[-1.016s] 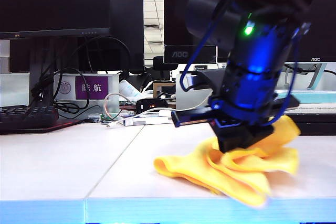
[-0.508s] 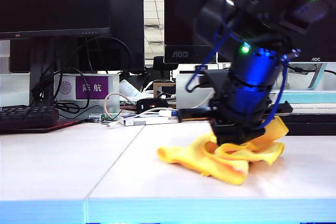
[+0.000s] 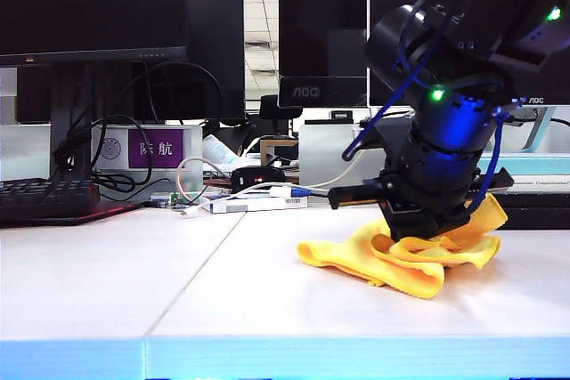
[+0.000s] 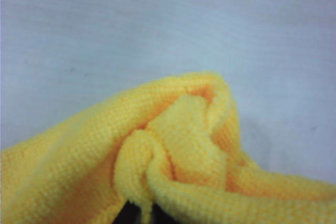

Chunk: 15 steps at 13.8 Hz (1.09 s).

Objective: Wipe the table from back to front using the rag.

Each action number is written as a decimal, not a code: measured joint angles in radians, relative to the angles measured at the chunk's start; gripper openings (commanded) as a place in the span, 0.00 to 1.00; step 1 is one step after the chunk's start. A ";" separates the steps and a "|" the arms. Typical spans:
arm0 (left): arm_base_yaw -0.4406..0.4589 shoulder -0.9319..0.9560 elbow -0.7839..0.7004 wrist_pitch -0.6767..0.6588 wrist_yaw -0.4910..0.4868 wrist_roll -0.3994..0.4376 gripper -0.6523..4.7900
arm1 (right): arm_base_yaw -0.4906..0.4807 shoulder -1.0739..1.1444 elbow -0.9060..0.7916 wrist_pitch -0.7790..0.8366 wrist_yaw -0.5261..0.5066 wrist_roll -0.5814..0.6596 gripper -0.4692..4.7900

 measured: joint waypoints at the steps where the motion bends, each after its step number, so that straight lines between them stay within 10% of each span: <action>1: 0.000 0.000 0.000 0.000 0.000 0.000 0.11 | -0.001 0.007 0.001 0.014 0.003 -0.016 0.09; 15: 0.000 0.000 0.000 -0.002 0.003 -0.004 0.11 | -0.084 0.210 0.215 0.094 -0.042 -0.108 0.09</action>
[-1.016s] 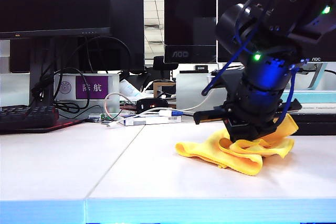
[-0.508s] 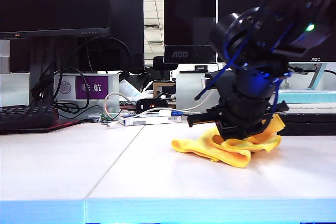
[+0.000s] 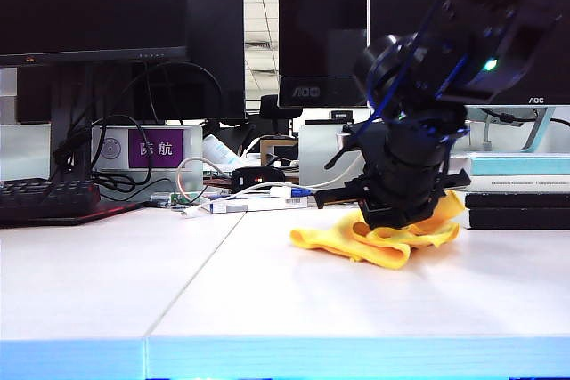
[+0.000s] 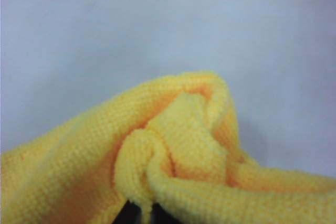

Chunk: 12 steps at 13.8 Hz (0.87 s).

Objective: Wipe the table from back to front using the rag.

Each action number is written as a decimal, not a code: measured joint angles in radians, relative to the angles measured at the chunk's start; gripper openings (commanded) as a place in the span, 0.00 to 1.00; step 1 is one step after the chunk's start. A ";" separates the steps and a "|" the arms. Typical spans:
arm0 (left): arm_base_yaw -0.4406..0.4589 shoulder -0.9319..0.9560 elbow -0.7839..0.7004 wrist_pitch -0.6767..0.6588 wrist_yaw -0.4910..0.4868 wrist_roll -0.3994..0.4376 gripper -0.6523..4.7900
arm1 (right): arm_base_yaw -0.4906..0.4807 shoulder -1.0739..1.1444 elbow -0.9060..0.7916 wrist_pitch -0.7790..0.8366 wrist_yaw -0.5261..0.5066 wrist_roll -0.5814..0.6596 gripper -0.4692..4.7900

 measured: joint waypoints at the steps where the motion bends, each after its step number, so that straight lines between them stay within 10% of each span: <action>1: 0.000 0.000 0.000 0.000 0.001 0.000 0.11 | -0.008 0.014 0.020 -0.004 0.000 -0.004 0.09; 12: 0.000 0.000 0.000 -0.047 0.001 -0.023 0.11 | -0.050 0.219 0.281 0.036 -0.006 -0.086 0.09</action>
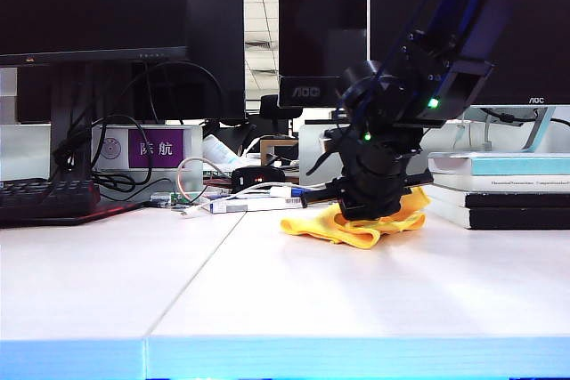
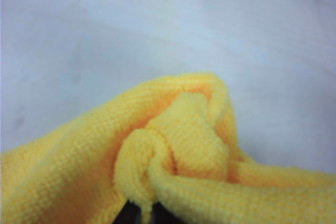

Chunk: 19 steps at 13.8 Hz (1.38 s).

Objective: Wipe the table from back to front using the rag.

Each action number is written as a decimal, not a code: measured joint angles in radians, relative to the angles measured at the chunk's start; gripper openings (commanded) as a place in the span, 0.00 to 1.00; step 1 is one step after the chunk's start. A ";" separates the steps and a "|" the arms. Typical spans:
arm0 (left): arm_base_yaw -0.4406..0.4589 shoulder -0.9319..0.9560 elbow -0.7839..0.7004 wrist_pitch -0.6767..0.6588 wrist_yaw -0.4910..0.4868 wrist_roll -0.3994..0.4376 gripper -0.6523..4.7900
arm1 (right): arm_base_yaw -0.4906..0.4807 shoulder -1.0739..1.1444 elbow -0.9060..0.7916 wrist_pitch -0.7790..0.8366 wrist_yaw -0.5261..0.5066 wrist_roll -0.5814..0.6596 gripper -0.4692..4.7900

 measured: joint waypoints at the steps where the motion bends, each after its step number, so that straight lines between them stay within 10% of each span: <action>1: 0.000 0.000 0.000 -0.001 0.001 0.000 0.11 | -0.013 0.010 0.012 0.005 -0.006 0.000 0.09; 19: 0.000 0.000 0.000 -0.002 0.013 -0.019 0.11 | -0.095 0.196 0.277 0.024 -0.068 -0.030 0.09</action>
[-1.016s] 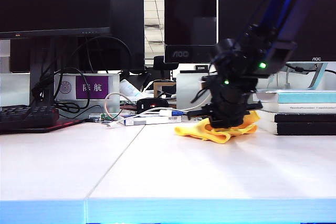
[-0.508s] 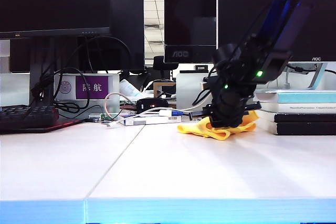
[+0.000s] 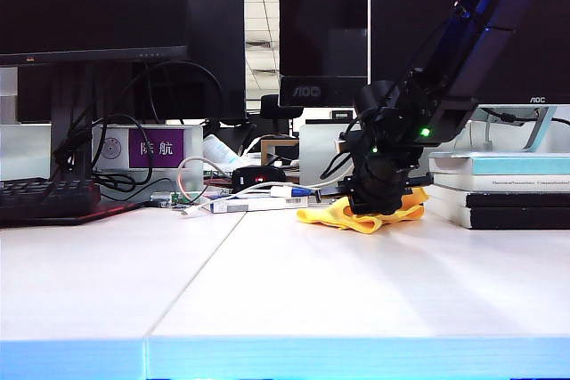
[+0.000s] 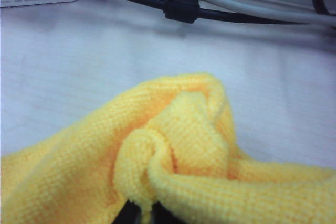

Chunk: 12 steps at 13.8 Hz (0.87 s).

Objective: Wipe the table from back to front using the rag.

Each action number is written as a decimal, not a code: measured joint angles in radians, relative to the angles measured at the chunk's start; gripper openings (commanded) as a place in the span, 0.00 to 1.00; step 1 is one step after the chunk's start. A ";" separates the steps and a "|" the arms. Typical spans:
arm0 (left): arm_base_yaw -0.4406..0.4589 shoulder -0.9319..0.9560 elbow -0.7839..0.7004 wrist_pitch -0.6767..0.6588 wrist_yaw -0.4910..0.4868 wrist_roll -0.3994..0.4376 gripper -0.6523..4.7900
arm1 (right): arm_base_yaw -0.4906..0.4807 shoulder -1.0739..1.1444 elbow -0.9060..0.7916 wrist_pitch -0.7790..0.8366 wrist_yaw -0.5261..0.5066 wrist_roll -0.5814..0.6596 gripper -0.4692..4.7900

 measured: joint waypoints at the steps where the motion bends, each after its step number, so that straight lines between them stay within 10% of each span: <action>1: 0.000 0.000 0.000 0.000 0.001 0.000 0.11 | 0.000 0.000 0.000 0.000 -0.002 0.000 0.09; 12: 0.000 0.000 0.000 0.000 0.001 0.000 0.11 | -0.006 0.047 0.110 -0.064 -0.031 -0.131 0.09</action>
